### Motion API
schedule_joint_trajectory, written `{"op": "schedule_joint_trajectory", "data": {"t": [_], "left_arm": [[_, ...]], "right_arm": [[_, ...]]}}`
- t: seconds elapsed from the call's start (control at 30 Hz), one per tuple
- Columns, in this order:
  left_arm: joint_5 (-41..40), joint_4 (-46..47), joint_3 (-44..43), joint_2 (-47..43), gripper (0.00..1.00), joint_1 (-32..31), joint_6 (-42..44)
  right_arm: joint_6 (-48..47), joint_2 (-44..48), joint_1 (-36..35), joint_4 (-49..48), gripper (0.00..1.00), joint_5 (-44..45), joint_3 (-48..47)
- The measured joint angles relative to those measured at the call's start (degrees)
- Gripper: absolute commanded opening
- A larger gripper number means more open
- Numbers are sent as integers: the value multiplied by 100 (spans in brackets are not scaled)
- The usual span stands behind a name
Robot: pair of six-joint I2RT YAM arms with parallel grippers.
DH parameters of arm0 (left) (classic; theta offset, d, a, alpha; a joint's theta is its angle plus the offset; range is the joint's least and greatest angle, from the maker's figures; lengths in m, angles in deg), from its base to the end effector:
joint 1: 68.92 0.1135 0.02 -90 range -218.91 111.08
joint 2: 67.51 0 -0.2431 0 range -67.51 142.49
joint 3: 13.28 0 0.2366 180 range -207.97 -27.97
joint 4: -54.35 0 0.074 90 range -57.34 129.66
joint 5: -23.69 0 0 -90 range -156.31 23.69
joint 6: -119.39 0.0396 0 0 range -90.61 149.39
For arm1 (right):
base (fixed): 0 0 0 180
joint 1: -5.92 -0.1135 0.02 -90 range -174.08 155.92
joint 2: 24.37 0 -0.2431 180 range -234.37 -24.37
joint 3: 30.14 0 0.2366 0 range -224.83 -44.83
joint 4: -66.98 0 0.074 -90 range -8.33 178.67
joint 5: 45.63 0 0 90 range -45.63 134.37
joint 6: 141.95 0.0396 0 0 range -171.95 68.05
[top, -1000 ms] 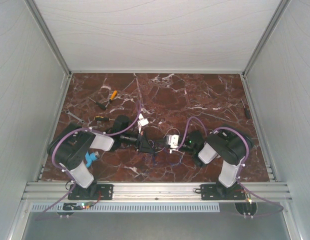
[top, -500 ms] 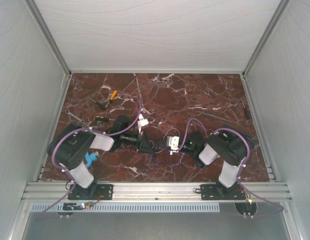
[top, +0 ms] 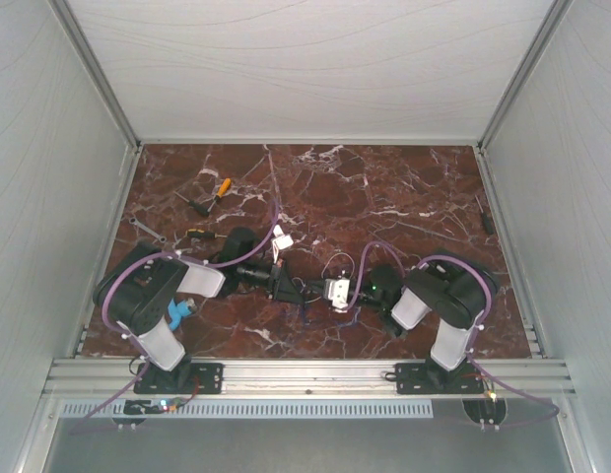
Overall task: Zip-tie the wires
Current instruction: Tie the cable at the center of the board.
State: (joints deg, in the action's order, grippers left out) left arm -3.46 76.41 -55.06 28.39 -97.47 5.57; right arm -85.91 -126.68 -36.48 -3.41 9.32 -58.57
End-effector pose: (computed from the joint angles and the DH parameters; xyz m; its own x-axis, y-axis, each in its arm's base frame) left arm 0.2130 -0.1560 0.1147 -0.7821 0.2158 -0.5845 0.6172 0.1394 -0.7744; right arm 0.1647 0.1811 0.1172 0.5075 -0.1558 -0.8474 -0.8341 0.1579 -0.5286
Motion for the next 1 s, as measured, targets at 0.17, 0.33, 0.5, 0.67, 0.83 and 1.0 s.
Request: {"op": "schedule_joint_trajectory", "data": {"t": [0.17,0.33,0.5,0.67,0.83,1.0], "left_arm": [[0,-4,-2,0,0,0,0],[0,-11,-4,0,0,2,0],[0,-22,-11,7,0,15,-4],[2,-44,-61,39,0,63,-31],[33,-42,-127,81,0,103,-55],[114,-28,-173,114,0,120,-127]], "right_arm": [[-289,0,-70,0,0,177,59],[-455,74,-138,0,0,278,98],[-568,109,-223,-2,0,363,118],[-708,146,-284,-4,0,459,138],[-844,146,-361,-4,0,566,151],[-962,146,-413,-4,0,684,151]]}}
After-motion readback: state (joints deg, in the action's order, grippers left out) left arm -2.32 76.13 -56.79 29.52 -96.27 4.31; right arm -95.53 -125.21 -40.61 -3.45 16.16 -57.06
